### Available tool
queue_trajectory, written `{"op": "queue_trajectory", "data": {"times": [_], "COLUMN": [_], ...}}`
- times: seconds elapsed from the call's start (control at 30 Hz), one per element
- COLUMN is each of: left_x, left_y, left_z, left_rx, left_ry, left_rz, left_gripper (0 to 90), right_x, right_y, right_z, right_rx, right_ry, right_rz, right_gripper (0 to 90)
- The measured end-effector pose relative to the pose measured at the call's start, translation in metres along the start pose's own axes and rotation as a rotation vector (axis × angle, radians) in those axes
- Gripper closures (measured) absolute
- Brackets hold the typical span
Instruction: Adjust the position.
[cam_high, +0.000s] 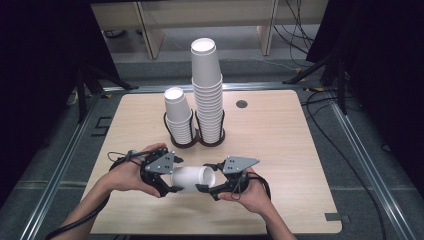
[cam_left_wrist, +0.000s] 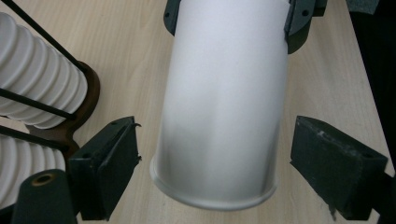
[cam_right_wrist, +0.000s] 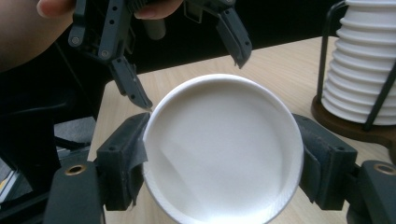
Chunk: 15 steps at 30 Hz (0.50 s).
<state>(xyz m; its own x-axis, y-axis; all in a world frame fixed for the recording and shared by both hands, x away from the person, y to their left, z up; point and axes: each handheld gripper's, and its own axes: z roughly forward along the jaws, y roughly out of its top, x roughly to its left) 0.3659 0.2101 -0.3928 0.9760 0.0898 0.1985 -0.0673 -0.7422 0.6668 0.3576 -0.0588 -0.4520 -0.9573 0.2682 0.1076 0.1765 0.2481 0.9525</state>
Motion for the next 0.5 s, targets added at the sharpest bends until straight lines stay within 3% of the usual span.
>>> {"op": "queue_trajectory", "data": {"times": [0.1, 0.3, 0.4, 0.43, 0.47, 0.5], "left_x": [0.002, 0.005, 0.005, 0.006, 0.005, 0.006], "left_y": [-0.003, -0.008, -0.01, -0.01, -0.011, -0.011], "left_z": [-0.002, -0.003, -0.005, -0.006, -0.007, -0.007], "left_rx": [-0.019, -0.057, -0.095, -0.1, -0.103, -0.109], "left_ry": [0.016, 0.056, 0.063, 0.077, 0.063, 0.076], "left_rz": [-0.02, -0.063, -0.085, -0.073, -0.093, -0.081], "left_gripper": [14.8, 13.8, 5.8, 3.4, 3.1, 3.5], "right_x": [-0.001, -0.002, -0.005, -0.006, -0.005, -0.004], "right_y": [-0.001, 0.0, -0.002, -0.003, -0.003, -0.003], "right_z": [-0.002, -0.009, -0.009, -0.01, -0.012, -0.013], "right_rx": [-0.027, -0.028, -0.073, -0.078, -0.057, -0.042], "right_ry": [-0.007, -0.014, -0.021, -0.033, -0.023, -0.022], "right_rz": [0.01, 0.026, 0.016, 0.013, 0.042, 0.055], "right_gripper": [27.6, 27.6, 27.6, 27.6, 27.6, 27.6]}}
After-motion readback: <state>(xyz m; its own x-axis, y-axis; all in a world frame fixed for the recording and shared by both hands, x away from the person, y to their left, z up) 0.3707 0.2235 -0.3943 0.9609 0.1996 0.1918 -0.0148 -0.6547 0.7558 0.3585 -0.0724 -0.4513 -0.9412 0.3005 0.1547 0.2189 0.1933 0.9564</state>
